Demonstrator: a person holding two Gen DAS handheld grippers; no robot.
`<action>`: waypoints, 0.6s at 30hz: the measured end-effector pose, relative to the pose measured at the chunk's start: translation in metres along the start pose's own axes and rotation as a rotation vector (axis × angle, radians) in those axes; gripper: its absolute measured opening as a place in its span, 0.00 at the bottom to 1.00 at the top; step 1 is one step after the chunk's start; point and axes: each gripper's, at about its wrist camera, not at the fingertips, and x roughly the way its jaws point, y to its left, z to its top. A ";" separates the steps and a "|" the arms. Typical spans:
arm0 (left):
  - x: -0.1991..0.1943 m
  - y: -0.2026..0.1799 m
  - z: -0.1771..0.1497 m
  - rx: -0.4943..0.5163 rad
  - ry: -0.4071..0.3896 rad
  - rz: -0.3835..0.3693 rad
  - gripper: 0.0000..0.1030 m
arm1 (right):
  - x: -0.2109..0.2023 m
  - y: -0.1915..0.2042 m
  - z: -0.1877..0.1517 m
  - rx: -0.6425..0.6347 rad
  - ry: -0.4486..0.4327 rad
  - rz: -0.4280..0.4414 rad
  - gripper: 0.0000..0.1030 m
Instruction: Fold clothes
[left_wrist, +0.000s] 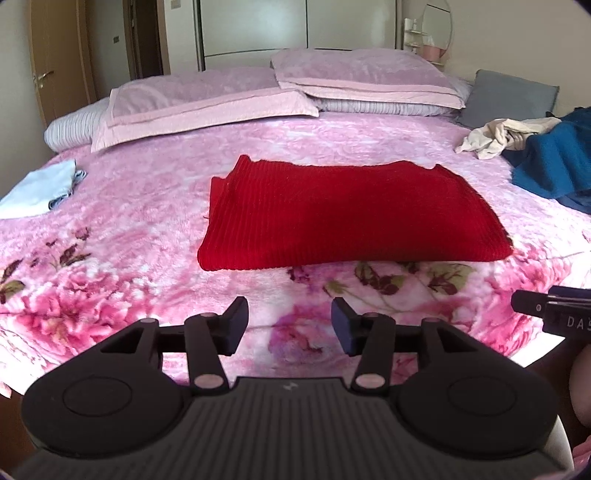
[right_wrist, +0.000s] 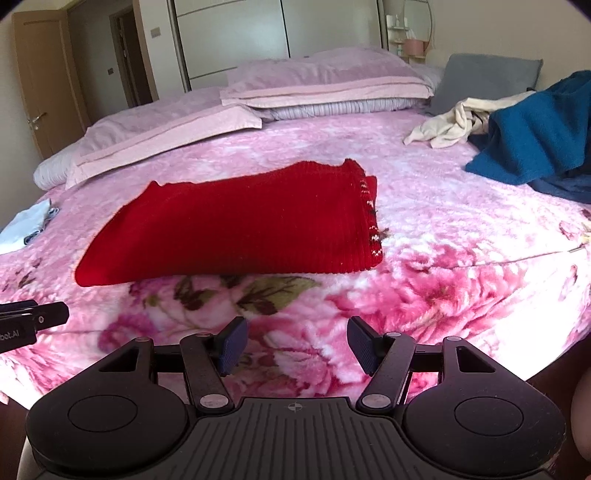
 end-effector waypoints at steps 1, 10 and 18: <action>-0.004 -0.001 -0.001 0.006 -0.006 -0.001 0.45 | -0.004 0.001 -0.001 -0.002 -0.005 0.000 0.61; -0.016 -0.007 -0.005 0.028 -0.018 -0.004 0.51 | -0.020 0.010 -0.002 -0.015 -0.029 0.027 0.61; 0.029 -0.001 -0.009 -0.022 0.055 -0.053 0.50 | 0.017 0.006 -0.005 -0.003 0.038 0.058 0.61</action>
